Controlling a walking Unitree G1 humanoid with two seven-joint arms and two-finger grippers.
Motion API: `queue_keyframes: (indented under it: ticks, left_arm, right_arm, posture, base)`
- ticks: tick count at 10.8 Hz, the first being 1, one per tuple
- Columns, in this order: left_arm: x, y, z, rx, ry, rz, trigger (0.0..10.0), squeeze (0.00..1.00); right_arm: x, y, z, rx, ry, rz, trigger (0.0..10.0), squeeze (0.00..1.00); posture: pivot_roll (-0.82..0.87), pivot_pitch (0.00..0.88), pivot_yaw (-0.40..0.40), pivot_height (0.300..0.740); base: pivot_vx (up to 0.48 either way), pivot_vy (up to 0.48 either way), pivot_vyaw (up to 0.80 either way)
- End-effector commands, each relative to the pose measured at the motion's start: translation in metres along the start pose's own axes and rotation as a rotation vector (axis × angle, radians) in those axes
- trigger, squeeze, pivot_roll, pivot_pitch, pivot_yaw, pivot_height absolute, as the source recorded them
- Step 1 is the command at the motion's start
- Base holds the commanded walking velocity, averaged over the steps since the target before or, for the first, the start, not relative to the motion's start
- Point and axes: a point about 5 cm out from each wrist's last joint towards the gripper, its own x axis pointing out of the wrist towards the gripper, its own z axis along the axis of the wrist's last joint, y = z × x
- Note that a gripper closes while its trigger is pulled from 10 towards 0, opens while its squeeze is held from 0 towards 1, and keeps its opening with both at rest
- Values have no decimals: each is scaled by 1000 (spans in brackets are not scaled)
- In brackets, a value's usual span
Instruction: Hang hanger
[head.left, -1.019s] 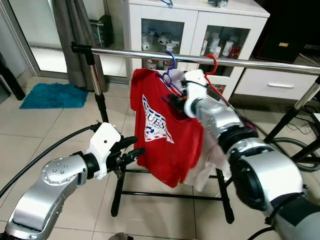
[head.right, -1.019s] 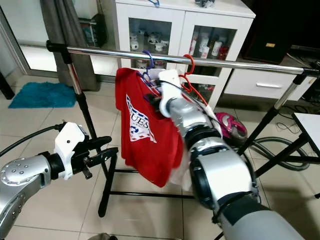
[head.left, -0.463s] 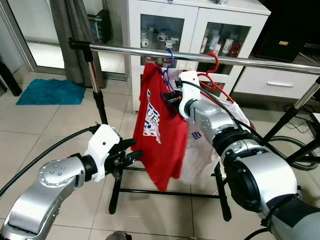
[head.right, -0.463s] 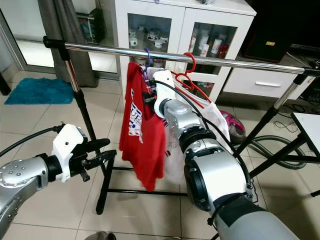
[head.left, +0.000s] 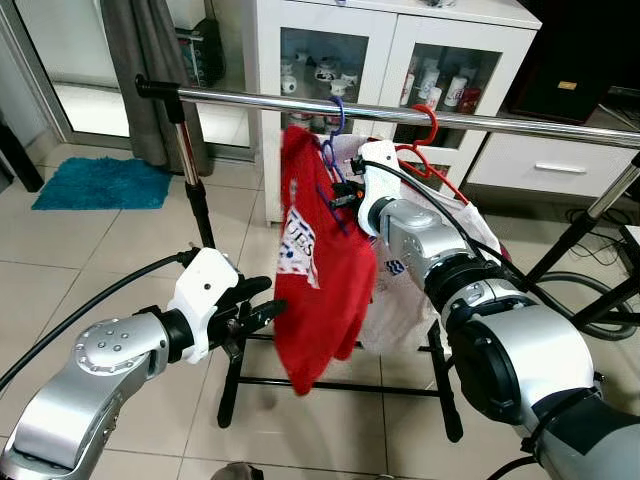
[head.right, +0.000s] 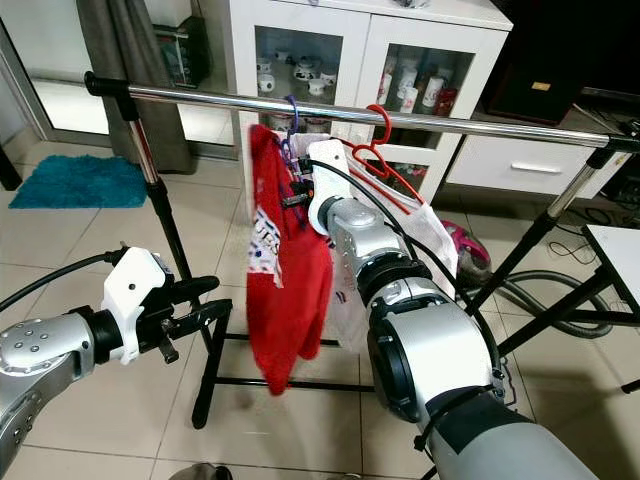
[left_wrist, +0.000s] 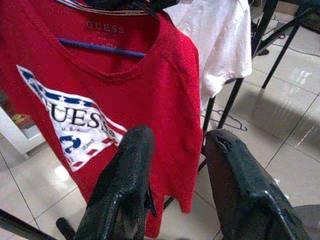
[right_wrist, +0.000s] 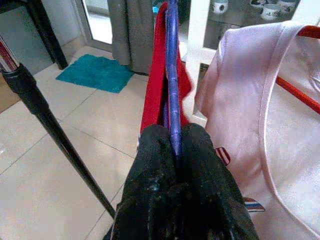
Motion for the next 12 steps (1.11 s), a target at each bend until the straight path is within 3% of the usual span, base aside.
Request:
queue_keyframes:
  ticks: [1, 4, 8, 10, 12]
  left_arm:
    - [2, -1, 3, 11, -11, -7, 10000, 0]
    - [4, 0, 4, 14, -20, 0, 10000, 0]
    - [10, 6, 0, -7, -41, 61, 10000, 0]
    - [20, 6, 2, -33, -87, 125, 10000, 0]
    - [25, 5, 6, -40, -106, 132, 10000, 0]
  right_arm:
    - [0, -3, 5, -12, -11, -13, 0, 0]
    - [0, -2, 7, -55, -17, -16, 0, 0]
    - [-1, 0, 10, -24, -47, 48, 0, 0]
    - [-7, -15, 20, 58, -151, 21, 0, 0]
    - [-14, -17, 30, 83, -262, 108, 0, 0]
  posture:
    - [19, 42, -67, 740]
    - [17, 20, -70, 740]
    - [-6, 0, -51, 740]
    - [-1, 0, -55, 740]
    - [5, 0, -56, 740]
  base:
    - [0, 0, 0]
    - [0, 0, 0]
    - [0, 0, 0]
    - [0, 0, 0]
    - [0, 0, 0]
